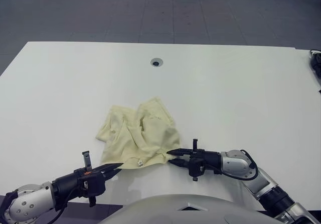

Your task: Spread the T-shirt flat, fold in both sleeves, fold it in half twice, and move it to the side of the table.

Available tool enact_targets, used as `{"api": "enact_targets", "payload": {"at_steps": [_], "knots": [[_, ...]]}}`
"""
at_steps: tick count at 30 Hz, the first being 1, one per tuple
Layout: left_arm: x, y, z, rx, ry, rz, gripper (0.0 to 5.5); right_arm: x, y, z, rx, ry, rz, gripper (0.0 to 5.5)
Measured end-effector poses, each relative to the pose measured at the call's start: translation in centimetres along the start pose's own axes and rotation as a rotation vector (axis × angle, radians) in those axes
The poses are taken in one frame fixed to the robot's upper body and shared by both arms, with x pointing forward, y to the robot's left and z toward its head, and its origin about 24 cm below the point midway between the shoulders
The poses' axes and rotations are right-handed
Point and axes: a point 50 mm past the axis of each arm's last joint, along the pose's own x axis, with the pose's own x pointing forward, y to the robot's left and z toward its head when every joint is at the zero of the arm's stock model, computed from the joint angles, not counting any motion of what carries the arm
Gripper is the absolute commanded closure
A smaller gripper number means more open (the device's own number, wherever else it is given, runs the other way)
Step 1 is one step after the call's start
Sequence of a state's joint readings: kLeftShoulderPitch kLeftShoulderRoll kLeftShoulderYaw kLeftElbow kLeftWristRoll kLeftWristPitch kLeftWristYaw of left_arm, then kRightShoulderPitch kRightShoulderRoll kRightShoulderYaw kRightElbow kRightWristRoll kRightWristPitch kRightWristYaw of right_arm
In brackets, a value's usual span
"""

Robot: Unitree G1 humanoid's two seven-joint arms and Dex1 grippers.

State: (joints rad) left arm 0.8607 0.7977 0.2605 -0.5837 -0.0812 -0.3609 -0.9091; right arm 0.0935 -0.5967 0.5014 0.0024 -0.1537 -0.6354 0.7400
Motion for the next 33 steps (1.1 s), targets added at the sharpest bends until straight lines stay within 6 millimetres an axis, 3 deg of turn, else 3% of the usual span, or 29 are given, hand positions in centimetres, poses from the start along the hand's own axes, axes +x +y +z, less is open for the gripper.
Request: {"api": "enact_targets", "payload": {"at_steps": [2, 7, 11, 16, 24, 30, 33], "knots": [[0.1, 0.0, 0.0, -0.002, -0.005, 0.0, 5.5, 0.0, 0.0, 0.0, 0.0, -0.001, 0.0, 5.47], [0.6, 0.7, 0.0, 0.036, -0.009, 0.054, 5.5, -0.5, -0.3, -0.1, -0.003, 0.006, -0.022, 5.49], [1.6, 3.8, 0.3, 0.153, -0.01, 0.171, 5.5, -1.3, -4.3, 0.2, -0.077, -0.001, -0.202, 5.49], [2.4, 11.1, 2.6, 0.379, -0.047, 0.305, 5.5, -3.7, -12.2, 1.7, -0.25, 0.001, -0.43, 5.49], [3.4, 21.4, 7.5, 0.626, -0.04, 0.429, 5.5, -6.9, -21.9, 3.9, -0.387, 0.04, -0.628, 5.49], [4.2, 29.7, 12.5, 0.834, 0.054, 0.698, 5.5, -9.3, -28.9, 7.6, -0.531, 0.057, -0.81, 5.49], [4.4, 32.5, 15.1, 0.917, 0.07, 0.847, 5.5, -11.0, -31.2, 9.8, -0.635, 0.091, -0.888, 5.49]]}}
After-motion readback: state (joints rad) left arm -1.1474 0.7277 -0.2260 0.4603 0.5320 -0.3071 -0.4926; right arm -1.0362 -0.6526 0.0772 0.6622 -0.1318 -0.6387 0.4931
